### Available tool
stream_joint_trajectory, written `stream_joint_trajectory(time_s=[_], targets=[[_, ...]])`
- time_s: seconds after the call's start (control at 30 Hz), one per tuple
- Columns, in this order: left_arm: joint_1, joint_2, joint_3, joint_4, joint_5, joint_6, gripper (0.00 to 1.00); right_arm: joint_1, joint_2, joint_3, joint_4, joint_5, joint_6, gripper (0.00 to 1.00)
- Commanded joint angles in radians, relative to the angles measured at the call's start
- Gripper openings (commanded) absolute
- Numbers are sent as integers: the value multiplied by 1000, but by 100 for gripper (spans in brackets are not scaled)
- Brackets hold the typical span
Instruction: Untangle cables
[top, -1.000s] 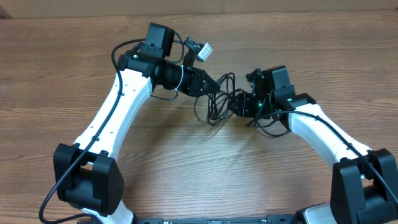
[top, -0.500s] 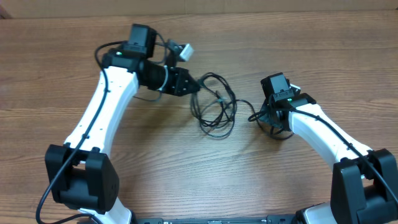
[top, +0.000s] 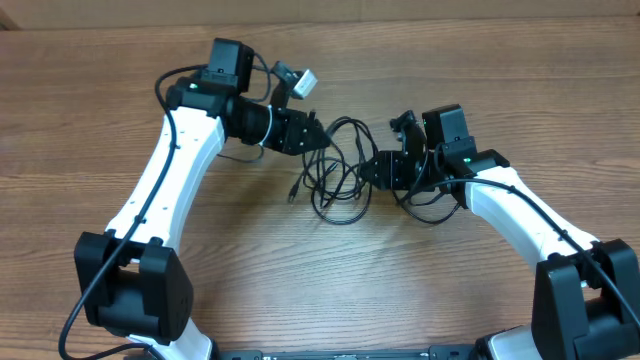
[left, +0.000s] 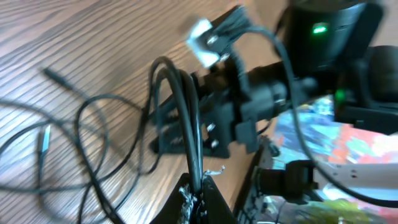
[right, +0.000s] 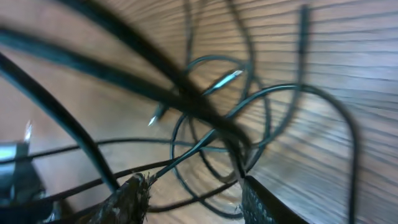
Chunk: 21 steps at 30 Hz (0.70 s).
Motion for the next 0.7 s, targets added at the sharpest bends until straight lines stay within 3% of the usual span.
stream_joint_trajectory(time_s=[0.0,0.1,0.3,0.37,0.43,0.5,0.67], targets=[[1,-32,8,25,146,28,4,21,-21,11,8,-23,-69,35],[1,-32,8,31,163,28,4,31,-20,11,6,137,-56,4],[2,-32,8,14,93,28,4,30,-21,11,-5,369,26,4],[2,-32,8,-3,-29,25,4,27,-21,12,-23,432,31,4],[6,-32,8,-27,-289,-90,4,16,-23,26,-77,565,76,4],[17,-38,8,-33,-375,-135,4,5,-29,50,-133,655,76,4],[64,-99,32,-21,-377,-142,4,-36,-34,162,-319,953,169,4]])
